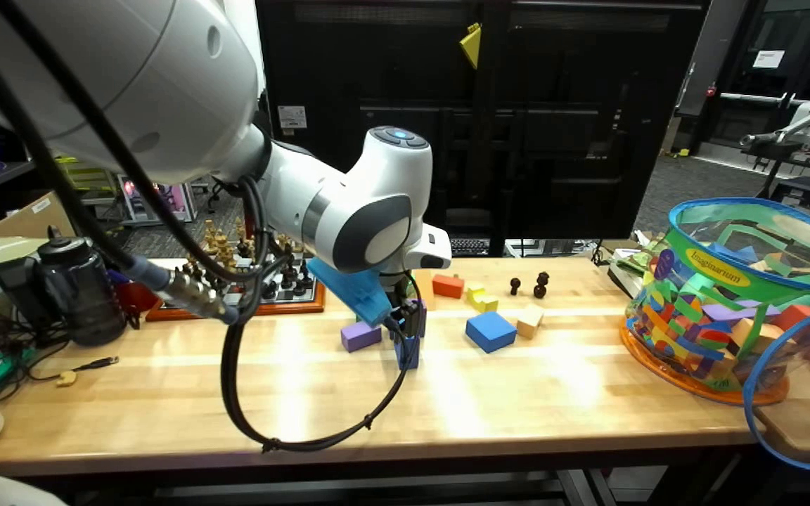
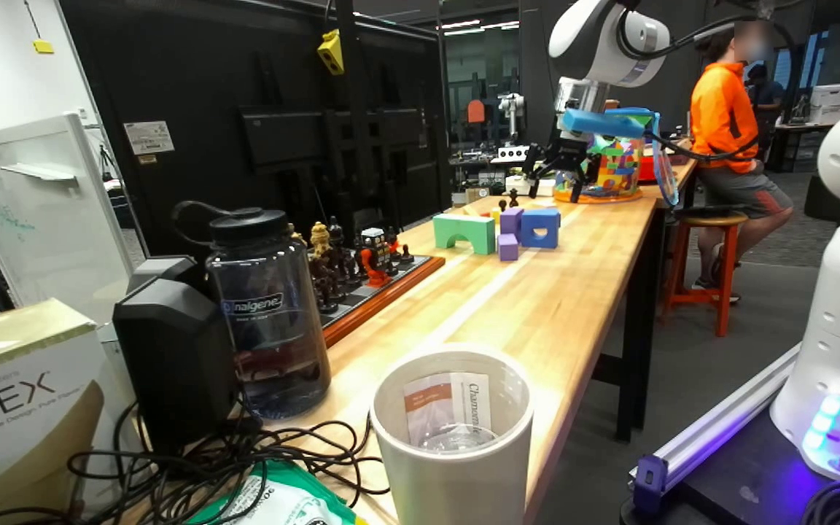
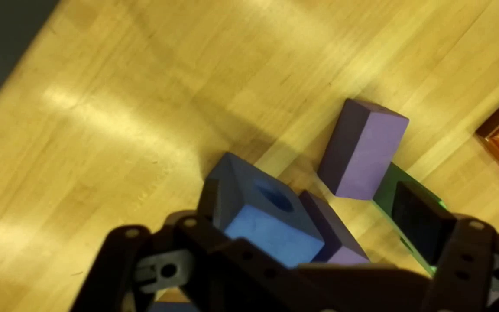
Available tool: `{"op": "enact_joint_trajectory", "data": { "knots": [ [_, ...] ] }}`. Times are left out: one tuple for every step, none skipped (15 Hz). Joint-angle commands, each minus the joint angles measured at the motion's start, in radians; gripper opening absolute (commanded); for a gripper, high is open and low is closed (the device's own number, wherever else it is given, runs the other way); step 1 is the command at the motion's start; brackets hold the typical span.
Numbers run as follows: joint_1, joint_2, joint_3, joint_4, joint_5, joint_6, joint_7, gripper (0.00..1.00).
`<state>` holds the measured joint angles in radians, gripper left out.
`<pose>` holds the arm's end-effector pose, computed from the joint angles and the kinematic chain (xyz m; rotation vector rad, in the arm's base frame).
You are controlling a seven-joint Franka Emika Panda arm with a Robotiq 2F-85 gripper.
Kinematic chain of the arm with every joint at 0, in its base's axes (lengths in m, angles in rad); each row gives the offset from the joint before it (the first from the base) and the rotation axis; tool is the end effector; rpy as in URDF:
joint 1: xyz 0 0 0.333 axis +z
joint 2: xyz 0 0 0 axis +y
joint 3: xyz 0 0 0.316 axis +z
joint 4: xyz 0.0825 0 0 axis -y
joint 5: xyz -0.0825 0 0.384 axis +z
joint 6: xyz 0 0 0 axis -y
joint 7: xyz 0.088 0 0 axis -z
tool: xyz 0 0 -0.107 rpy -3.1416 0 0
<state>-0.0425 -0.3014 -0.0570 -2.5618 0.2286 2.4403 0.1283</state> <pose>0.4374 -0.0431 0.3889 -2.8929 0.5693 -0.2583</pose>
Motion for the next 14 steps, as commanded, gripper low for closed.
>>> {"op": "enact_joint_trajectory", "data": {
  "knots": [
    [-0.015, -0.009, 0.001, -0.018, 0.011, -0.016, 0.060, 1.00],
    [-0.017, -0.010, 0.002, -0.021, 0.013, -0.015, 0.071, 1.00],
    [-0.019, -0.010, 0.003, -0.024, 0.016, -0.016, 0.082, 1.00],
    [-0.016, -0.011, 0.005, -0.030, 0.021, -0.010, 0.086, 1.00],
    [-0.013, -0.010, 0.007, -0.034, 0.022, 0.006, 0.084, 1.00],
    [-0.006, 0.002, 0.005, -0.030, 0.020, 0.002, 0.056, 1.00],
    [0.002, 0.016, -0.002, -0.020, 0.024, -0.019, 0.023, 1.00],
    [0.006, 0.028, -0.005, -0.014, 0.019, -0.035, -0.001, 1.00],
    [0.015, 0.038, -0.014, -0.010, 0.024, -0.054, -0.050, 1.00],
    [0.016, 0.042, -0.017, -0.009, 0.011, -0.078, -0.093, 1.00],
    [0.014, 0.047, -0.017, -0.009, -0.014, -0.101, -0.137, 1.00],
    [0.013, 0.050, -0.018, -0.011, -0.030, -0.123, -0.181, 1.00],
    [0.009, 0.054, -0.018, -0.011, -0.054, -0.141, -0.218, 1.00],
    [0.006, 0.059, -0.016, -0.010, -0.083, -0.164, -0.248, 1.00]
  ]
}}
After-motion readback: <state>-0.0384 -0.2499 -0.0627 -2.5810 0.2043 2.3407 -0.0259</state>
